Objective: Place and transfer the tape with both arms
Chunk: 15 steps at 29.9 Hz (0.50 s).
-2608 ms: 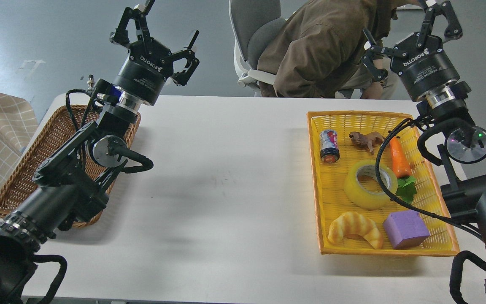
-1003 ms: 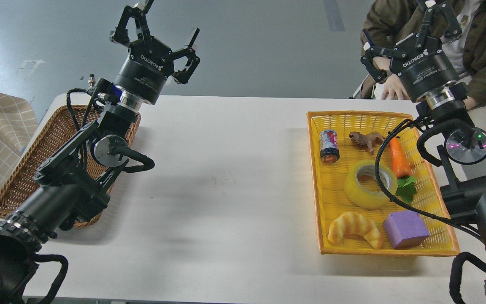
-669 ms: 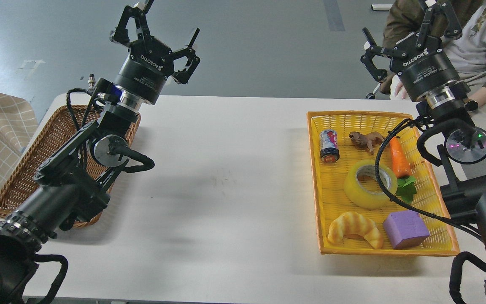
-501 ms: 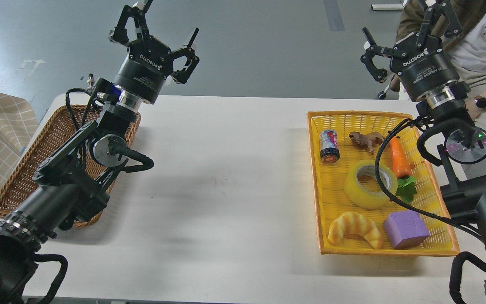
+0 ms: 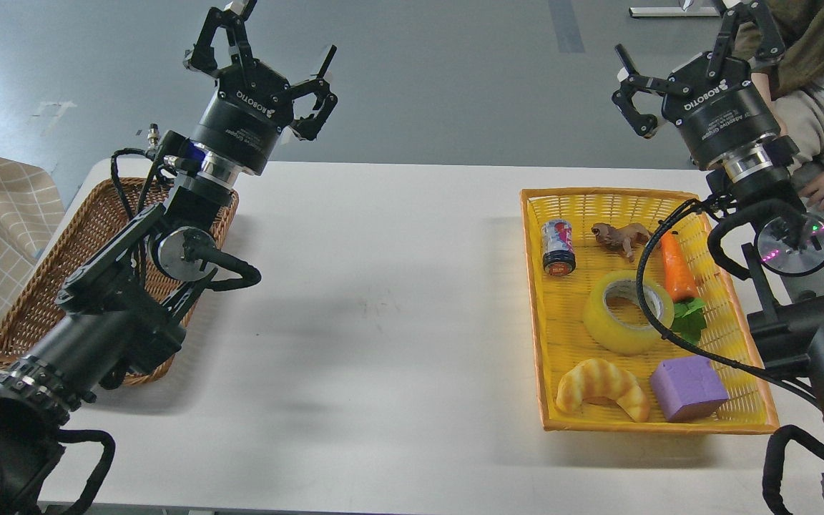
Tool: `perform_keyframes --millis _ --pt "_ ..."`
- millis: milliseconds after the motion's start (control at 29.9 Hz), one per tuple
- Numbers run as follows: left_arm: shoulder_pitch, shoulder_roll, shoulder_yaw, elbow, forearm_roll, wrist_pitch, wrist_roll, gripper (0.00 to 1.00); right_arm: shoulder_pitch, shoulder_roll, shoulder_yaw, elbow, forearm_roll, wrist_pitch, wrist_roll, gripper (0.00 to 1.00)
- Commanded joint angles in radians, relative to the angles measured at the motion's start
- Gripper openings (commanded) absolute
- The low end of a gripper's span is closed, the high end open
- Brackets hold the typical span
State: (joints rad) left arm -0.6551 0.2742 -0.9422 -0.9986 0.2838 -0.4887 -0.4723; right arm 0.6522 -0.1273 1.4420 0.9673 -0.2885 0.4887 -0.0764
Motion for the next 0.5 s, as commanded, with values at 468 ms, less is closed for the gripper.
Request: perform_keyframes --millis 468 --pt "-0.001 -0.003 0.000 0.000 0.000 0.000 0.000 0.98 0.006 -0.018 -0.020 0.004 -0.003 0.000 0.001 1.00"
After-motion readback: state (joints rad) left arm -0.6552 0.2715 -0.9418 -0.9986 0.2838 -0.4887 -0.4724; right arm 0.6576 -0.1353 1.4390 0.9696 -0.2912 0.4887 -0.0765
